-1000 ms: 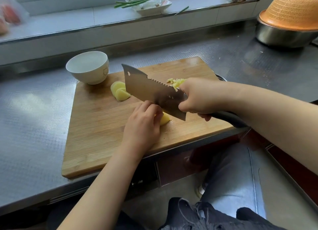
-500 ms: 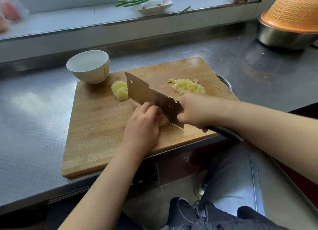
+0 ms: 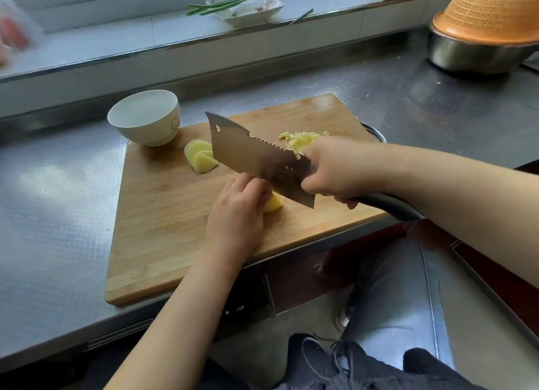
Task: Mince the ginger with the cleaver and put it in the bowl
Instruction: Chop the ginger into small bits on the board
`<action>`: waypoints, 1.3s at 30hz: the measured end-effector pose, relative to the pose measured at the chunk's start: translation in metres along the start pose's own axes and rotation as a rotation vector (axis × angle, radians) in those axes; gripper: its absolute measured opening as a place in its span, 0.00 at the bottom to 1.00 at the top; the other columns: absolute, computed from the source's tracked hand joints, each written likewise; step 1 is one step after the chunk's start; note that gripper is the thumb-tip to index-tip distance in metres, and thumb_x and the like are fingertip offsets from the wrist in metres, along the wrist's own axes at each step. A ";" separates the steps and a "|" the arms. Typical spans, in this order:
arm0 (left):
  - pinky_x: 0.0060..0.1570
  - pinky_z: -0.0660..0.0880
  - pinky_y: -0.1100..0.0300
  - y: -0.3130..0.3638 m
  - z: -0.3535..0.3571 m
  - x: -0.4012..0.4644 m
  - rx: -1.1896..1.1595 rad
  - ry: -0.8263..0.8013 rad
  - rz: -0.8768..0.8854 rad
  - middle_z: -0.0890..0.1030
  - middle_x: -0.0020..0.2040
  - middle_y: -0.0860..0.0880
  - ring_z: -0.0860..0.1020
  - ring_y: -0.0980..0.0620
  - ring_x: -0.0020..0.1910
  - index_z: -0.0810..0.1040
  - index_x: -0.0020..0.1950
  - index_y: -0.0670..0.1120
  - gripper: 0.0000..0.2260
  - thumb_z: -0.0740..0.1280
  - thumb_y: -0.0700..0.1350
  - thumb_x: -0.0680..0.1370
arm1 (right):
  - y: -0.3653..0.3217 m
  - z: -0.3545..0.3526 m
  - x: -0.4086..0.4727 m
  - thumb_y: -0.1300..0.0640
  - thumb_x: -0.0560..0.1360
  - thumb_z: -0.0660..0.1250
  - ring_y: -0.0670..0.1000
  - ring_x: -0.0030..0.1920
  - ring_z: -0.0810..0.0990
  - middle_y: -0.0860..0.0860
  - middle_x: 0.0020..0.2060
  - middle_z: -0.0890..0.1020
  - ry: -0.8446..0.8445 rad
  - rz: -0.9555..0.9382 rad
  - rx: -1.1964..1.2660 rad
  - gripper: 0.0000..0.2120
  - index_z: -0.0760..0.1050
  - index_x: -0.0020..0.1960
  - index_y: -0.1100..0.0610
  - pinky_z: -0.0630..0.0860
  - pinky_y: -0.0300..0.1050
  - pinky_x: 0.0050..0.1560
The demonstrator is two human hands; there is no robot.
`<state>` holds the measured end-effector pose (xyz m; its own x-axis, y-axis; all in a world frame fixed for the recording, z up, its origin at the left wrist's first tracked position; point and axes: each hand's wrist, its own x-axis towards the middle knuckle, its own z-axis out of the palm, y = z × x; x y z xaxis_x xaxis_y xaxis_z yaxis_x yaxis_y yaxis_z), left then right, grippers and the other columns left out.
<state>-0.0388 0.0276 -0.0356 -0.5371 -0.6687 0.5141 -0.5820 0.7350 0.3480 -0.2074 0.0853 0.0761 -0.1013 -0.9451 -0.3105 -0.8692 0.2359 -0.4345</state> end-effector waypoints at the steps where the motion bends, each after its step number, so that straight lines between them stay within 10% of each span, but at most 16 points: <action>1: 0.34 0.66 0.58 0.000 0.000 0.000 0.006 0.007 -0.004 0.79 0.47 0.46 0.75 0.45 0.40 0.78 0.45 0.42 0.02 0.68 0.37 0.75 | -0.001 -0.001 0.000 0.62 0.77 0.64 0.53 0.27 0.77 0.60 0.35 0.79 -0.003 -0.001 -0.008 0.04 0.70 0.44 0.59 0.77 0.42 0.25; 39: 0.33 0.73 0.53 -0.004 -0.002 -0.006 -0.025 0.028 0.008 0.79 0.46 0.46 0.76 0.44 0.40 0.78 0.45 0.42 0.00 0.68 0.38 0.76 | -0.015 0.003 -0.001 0.63 0.78 0.61 0.50 0.22 0.75 0.58 0.32 0.77 -0.029 0.009 -0.060 0.08 0.68 0.40 0.59 0.74 0.40 0.23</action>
<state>-0.0322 0.0291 -0.0385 -0.5241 -0.6596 0.5388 -0.5622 0.7431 0.3630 -0.1932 0.0832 0.0805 -0.0964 -0.9359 -0.3389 -0.8958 0.2300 -0.3803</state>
